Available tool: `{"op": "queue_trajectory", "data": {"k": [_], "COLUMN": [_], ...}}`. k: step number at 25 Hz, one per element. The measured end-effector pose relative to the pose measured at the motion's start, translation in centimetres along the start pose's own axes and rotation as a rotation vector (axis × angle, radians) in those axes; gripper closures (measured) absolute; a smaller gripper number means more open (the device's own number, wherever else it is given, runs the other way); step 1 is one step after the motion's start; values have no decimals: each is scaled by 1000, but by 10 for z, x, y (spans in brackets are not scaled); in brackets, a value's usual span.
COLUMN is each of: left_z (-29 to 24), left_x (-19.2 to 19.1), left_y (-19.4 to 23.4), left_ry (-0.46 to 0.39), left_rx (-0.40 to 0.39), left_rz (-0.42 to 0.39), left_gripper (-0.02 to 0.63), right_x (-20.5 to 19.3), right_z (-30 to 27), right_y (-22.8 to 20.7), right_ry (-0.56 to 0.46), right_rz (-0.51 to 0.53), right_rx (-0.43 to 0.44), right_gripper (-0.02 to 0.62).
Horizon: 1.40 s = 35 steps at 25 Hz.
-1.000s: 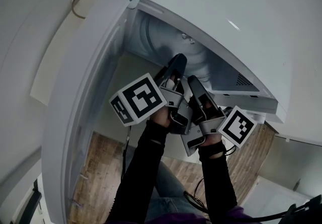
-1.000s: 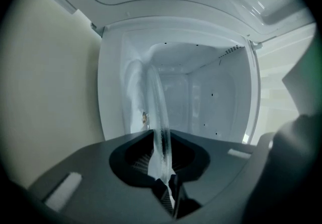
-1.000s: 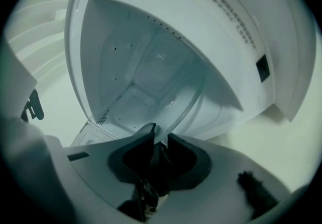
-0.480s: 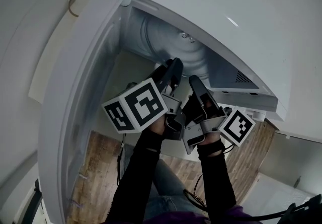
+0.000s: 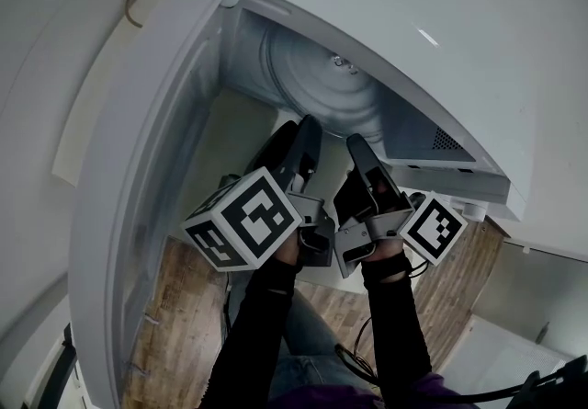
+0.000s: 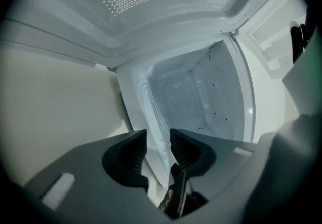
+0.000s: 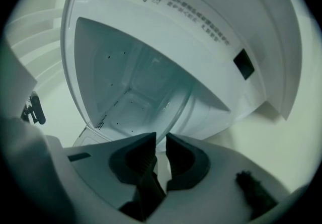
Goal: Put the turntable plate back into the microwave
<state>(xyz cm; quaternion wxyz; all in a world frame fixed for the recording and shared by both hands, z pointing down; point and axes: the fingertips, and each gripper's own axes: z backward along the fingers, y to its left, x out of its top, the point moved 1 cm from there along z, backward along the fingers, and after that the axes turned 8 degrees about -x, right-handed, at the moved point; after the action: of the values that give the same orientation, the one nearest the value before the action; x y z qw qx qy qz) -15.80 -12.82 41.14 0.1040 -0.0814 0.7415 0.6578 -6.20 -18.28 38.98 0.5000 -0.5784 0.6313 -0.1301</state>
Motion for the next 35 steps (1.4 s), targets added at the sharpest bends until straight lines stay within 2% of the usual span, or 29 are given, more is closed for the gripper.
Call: {"op": "queue_trajectory", "data": {"k": [3, 4, 5, 9, 14, 16, 29, 33, 35], "left_z": [8, 10, 11, 0, -7, -11, -20, -19, -20], "left_x": [-1, -2, -6, -19, -13, -15, -14, -14, -14], "left_y": [6, 9, 11, 6, -6, -5, -2, -2, -2], "left_ry": [-4, 4, 19, 97, 162, 200, 226, 235, 236], "left_rx": [50, 74, 82, 21, 40, 52, 30, 50, 53], "left_rz": [-10, -16, -24, -54, -242, -279, -262, -332, -339], "left_gripper": [469, 569, 601, 601, 601, 603, 603, 603, 603], "right_x": [1, 1, 1, 0, -1, -1, -4, -6, -6], "right_z": [-2, -3, -4, -7, -10, -12, -23, -25, -26], "right_y": [0, 0, 1, 2, 5, 5, 11, 14, 16], "right_ry": [3, 5, 7, 9, 17, 21, 43, 61, 70], "right_rz": [9, 11, 11, 12, 104, 115, 168, 220, 239], "right_rx": [-5, -5, -2, -2, -29, -35, -40, -46, -49], "right_gripper": [529, 529, 529, 529, 521, 520, 520, 520, 518]}}
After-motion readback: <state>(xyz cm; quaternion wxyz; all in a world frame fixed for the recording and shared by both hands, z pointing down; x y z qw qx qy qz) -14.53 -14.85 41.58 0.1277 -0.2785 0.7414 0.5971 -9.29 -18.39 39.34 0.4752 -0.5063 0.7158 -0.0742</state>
